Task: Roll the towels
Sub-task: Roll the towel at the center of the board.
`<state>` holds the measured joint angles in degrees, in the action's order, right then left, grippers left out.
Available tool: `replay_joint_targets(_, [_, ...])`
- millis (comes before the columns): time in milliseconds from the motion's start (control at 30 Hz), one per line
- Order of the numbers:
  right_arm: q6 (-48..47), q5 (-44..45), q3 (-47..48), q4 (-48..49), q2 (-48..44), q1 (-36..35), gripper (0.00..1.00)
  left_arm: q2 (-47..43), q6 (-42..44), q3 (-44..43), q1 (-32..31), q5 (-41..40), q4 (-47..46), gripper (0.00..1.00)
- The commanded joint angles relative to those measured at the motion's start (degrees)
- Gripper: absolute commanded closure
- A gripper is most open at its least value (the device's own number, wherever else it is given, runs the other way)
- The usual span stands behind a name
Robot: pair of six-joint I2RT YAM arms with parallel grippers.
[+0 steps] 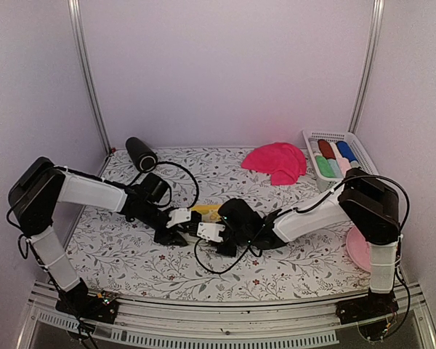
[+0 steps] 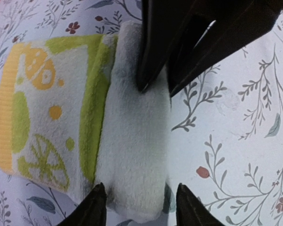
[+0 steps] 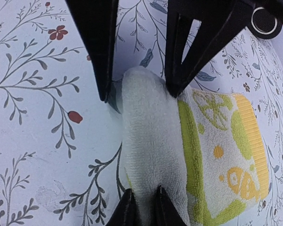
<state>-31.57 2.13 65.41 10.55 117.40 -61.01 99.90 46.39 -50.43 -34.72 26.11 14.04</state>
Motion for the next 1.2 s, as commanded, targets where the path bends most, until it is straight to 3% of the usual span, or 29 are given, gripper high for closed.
replay_joint_targets(0, [4.6,-6.5,2.7,-8.0,1.5,2.3,0.87,-5.4,0.2,5.4,2.0,-2.0,-2.5,0.46])
replay_joint_targets(333, [9.6,-14.9,8.9,-15.9,2.9,4.9,0.88,-16.0,0.2,19.5,2.1,-6.8,-24.8,0.42])
replay_joint_targets(567, [12.1,-16.9,12.3,-17.8,4.0,7.2,0.89,-22.0,4.2,26.9,2.1,-5.2,-32.7,0.42])
replay_joint_targets(833, [14.5,-25.6,17.6,-22.1,6.9,10.5,0.89,-22.8,8.6,31.9,1.1,-7.3,-39.5,0.44])
replay_joint_targets(1167, [20.1,-41.5,26.7,-29.5,11.0,15.2,0.88,-19.6,15.6,34.7,-4.0,-16.0,-52.4,0.45])
